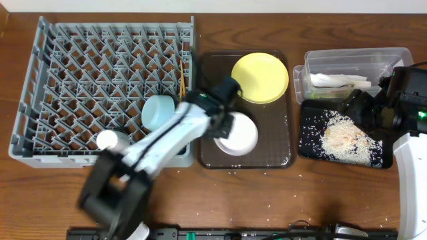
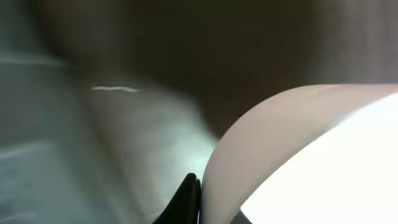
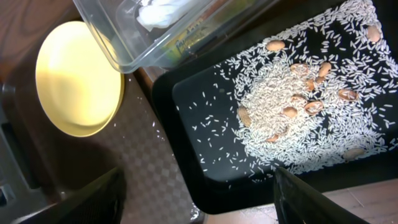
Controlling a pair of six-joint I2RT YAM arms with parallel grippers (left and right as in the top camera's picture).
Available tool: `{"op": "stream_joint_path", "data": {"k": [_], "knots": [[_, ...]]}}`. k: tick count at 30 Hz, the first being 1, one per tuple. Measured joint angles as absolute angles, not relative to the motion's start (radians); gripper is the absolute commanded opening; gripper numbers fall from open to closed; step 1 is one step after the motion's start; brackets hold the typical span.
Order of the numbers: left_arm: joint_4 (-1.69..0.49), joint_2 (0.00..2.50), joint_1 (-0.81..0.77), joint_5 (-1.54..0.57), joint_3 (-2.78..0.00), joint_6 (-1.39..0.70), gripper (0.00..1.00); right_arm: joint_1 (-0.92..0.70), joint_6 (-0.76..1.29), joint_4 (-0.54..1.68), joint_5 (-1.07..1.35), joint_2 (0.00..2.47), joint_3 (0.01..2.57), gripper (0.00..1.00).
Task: Sort waste into correct bins and load items into the dishwasher
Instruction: 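Grasp the white bowl on the tray with the left gripper, then carry the white bowl into the dish rack and release it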
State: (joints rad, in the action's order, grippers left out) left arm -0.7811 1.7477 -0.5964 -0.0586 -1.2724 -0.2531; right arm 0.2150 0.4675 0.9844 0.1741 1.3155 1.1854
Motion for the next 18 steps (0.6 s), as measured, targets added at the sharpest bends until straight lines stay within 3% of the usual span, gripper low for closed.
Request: {"op": "stream_joint_path", "data": {"k": [6,12,18], "knots": [[-0.892,1.417,-0.538,0.474,-1.328,-0.198,0.08,0.215,0.467,0.983,0.175,1.316,1.185,0.73],[-0.955,1.388,-0.467,0.992,-1.330,-0.036,0.08,0.215,0.467,0.983,0.175,1.316,1.185,0.74],[-0.836,1.458,-0.286,1.196,-1.289,0.042,0.07,0.215,0.467,0.983,0.175,1.316,1.185,0.74]]}}
